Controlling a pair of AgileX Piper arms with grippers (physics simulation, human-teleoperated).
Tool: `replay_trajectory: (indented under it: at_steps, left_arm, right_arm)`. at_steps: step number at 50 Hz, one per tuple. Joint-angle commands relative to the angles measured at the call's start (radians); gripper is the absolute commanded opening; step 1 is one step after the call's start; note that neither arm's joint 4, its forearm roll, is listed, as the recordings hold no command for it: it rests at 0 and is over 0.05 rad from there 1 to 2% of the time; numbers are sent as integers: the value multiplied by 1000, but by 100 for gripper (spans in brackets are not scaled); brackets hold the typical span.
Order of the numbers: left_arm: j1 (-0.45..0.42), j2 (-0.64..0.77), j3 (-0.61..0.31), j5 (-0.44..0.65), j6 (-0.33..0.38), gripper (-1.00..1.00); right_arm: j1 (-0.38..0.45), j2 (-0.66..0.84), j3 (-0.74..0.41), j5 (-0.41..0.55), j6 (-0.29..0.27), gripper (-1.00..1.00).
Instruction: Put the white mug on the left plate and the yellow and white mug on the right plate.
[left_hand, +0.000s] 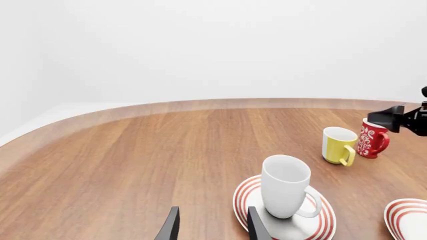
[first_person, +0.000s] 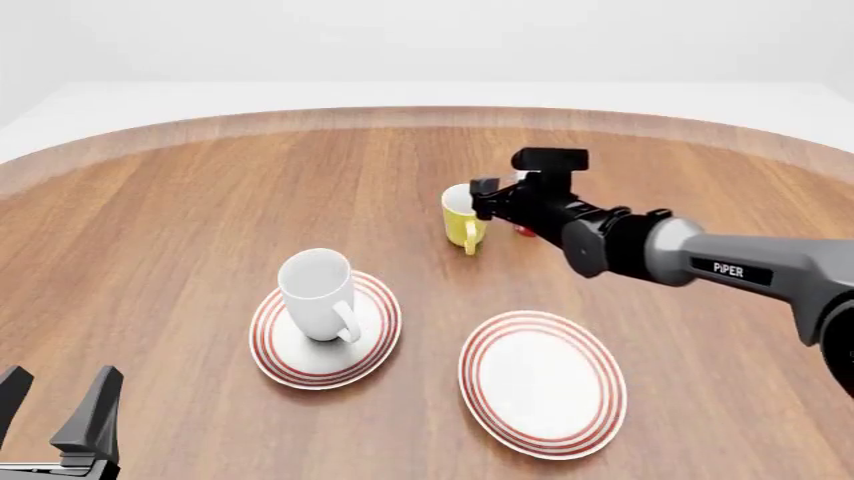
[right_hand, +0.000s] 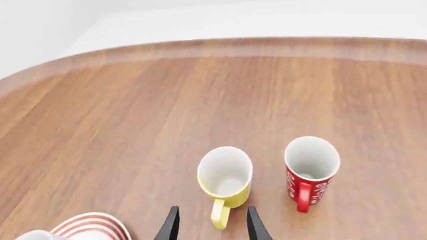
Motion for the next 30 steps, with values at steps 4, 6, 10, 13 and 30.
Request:
replay_trajectory:
  at_steps: [4,6,10,13,30]
  left_arm:
    - [0,0,0,0,0,100]
    - [0,0,0,0,0,100]
    - [0,0,0,0,0,100]
    - [0,0,0,0,0,100]
    - [0,0,0,0,0,100]
  right_arm:
    - [6,59,-53,30,6,100]
    - [7,65,-57,32,6,100]
    - [7,74,-66,39,9,100]
    - [7,77,-69,41,11,100]
    - [-2,108,-95,65,13,100]
